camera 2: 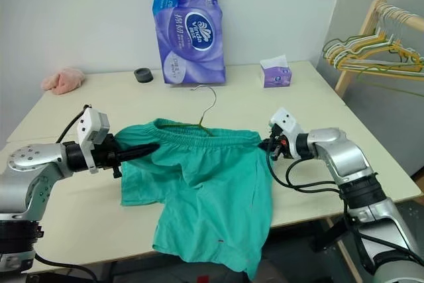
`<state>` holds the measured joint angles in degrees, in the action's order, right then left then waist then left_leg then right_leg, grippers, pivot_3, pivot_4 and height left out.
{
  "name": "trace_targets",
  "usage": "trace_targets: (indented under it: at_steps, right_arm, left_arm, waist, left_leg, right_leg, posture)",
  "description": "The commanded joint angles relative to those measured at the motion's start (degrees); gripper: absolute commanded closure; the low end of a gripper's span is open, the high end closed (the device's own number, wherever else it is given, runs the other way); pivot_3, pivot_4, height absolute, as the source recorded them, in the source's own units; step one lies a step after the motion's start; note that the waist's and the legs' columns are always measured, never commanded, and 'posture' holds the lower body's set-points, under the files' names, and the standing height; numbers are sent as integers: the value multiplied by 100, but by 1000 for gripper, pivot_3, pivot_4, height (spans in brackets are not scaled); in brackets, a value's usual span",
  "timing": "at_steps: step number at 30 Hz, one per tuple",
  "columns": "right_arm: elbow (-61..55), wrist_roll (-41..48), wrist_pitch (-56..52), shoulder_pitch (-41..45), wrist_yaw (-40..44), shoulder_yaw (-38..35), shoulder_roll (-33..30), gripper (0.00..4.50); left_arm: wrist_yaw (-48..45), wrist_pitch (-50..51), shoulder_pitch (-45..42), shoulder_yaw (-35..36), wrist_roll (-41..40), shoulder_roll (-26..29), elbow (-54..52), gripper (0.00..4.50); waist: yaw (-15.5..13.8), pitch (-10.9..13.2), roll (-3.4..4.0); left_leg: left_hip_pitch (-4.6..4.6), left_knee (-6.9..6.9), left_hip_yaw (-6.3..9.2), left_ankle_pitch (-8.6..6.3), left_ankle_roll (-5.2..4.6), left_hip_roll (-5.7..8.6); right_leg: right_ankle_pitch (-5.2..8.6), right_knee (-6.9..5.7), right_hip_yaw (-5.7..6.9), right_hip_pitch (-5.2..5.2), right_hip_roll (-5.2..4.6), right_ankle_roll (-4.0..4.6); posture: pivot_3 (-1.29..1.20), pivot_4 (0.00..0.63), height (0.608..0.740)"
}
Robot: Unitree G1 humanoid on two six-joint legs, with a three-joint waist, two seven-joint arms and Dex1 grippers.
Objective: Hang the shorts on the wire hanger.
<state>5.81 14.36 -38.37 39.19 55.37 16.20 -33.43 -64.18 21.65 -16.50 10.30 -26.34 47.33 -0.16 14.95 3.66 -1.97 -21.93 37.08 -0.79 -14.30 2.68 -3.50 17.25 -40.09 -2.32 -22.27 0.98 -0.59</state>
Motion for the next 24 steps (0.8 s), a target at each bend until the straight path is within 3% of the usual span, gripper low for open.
trace_targets:
  at_steps: [1,5,8,15,18,24]
  right_arm:
    - [-429,-23,-6,135,138,135,113,4500]
    - [-811,157,-167,58,247,244,329,4500]
    - [-840,52,-93,55,88,199,464,3495]
    - [-1120,-31,91,-101,289,153,84,1258]
    - [-803,-148,-9,-169,-148,-82,45,275]
    - [-299,-307,198,-246,-435,-104,209,242]
  left_arm:
    - [100,-210,-127,-63,100,-71,-99,3573]
    - [167,-229,-108,-139,132,-217,-157,3581]
    - [117,-170,-4,-213,104,-255,-305,3584]
    - [89,-183,102,-218,120,-232,-392,3600]
    - [85,-228,188,-215,137,-229,-439,3601]
    - [53,-270,190,-240,156,-219,-407,3603]
  waist:
    - [-2,0,1]
    - [-4,0,0]
    - [-4,-1,0]
    - [-38,-1,0]
    - [-46,-2,-1]
    - [-33,-2,0]
  left_leg:
    - [0,0,-1,0,0,0]
    - [0,1,-1,0,0,-3]
    - [1,2,1,0,0,-2]
    - [-1,1,0,0,0,-2]
    - [0,2,0,0,0,-1]
    - [3,2,-2,0,0,1]
  right_leg:
    - [0,0,-1,0,-2,0]
    - [0,0,-2,0,-4,0]
    - [0,-1,0,2,-4,0]
    - [0,1,-1,1,-4,-1]
    - [0,1,-1,2,-4,-1]
    - [-1,-2,-2,2,-4,0]
  posture:
    - [-242,0,740]
    - [-242,0,740]
    - [-243,0,740]
    - [-235,0,740]
    - [-235,0,740]
    - [-243,0,740]
